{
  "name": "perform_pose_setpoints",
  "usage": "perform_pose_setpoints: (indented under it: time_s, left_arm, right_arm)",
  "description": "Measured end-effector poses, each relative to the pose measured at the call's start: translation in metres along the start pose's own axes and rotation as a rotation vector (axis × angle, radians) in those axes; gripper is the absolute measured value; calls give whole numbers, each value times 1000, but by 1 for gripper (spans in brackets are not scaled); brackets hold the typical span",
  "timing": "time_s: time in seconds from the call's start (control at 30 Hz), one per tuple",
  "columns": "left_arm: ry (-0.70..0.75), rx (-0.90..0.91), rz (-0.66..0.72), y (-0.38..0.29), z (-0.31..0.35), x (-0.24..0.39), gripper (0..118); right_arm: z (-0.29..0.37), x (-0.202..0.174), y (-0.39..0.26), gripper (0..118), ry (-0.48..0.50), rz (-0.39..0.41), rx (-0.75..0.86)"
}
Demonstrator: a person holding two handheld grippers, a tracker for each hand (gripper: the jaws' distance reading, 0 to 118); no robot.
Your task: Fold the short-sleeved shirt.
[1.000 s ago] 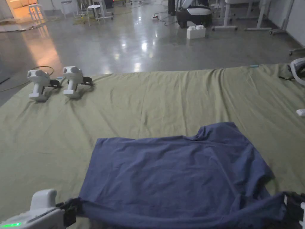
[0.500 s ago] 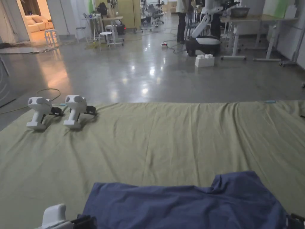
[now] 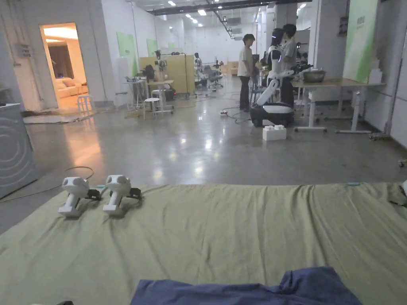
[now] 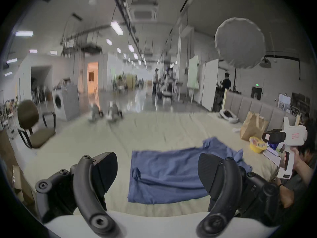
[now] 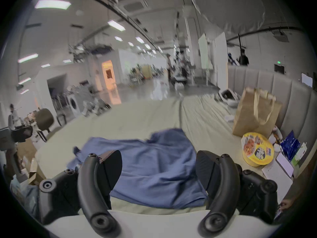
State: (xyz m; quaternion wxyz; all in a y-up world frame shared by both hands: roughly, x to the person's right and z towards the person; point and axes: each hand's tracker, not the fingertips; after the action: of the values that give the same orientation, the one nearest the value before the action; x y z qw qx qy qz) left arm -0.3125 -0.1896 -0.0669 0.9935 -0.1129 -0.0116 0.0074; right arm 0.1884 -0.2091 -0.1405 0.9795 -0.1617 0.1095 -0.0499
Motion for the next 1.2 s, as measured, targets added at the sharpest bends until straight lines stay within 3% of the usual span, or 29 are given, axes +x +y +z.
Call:
perform_pose_setpoints:
  time_s: [0.07, 0.1, 0.13, 0.17, 0.2, 0.27, 0.4, 0.67, 0.73, 1.0, 1.03, 1.07, 1.1, 1.2]
  left_arm:
    - [4, 54, -23, 13, 35, 15, 97]
    - [-3, 101, -36, 16, 52, 21, 82]
    - [-6, 142, -43, 13, 64, 26, 59]
    - [17, 154, -49, 12, 78, 33, 17]
    - [48, 154, -80, 12, 90, 38, 5]
    - [67, 167, -84, 6, 106, 46, 2]
    - [41, 143, -98, 2, 117, 53, 2]
    - [50, 7, 8, -12, 74, 31, 1]
    - [44, -79, 52, -24, 47, 19, 1]
    - [70, -423, 277, -113, -99, -39, 4]
    - [95, -491, 295, -125, -117, -44, 22]
    - [118, -515, 315, -136, -128, -49, 69]
    - [119, -545, 310, -145, -141, -54, 90]
    - [105, -608, 301, -162, -167, -58, 86]
  right_arm:
    - [37, -19, 4, 95, 29, 9, 64]
    - [51, -26, 3, 89, 49, 21, 89]
    - [66, -32, 2, 74, 67, 19, 105]
    - [79, -38, -1, 38, 78, 19, 105]
    - [91, -44, -4, 16, 81, 16, 104]
    - [105, -54, -12, 10, 49, 68, 133]
    - [112, -65, -21, 7, 39, 146, 120]
    - [94, -62, -25, 3, 46, 105, 92]
    - [84, -62, -27, 3, 7, 134, 64]
    - [37, -46, -37, 2, -13, 97, -29]
    - [33, -42, -41, 2, -6, 90, -50]
    - [28, -40, -43, 2, -15, 89, -67]
    - [25, -38, -46, 2, -28, 88, -71]
    - [17, -24, -55, 2, -38, 60, -107]
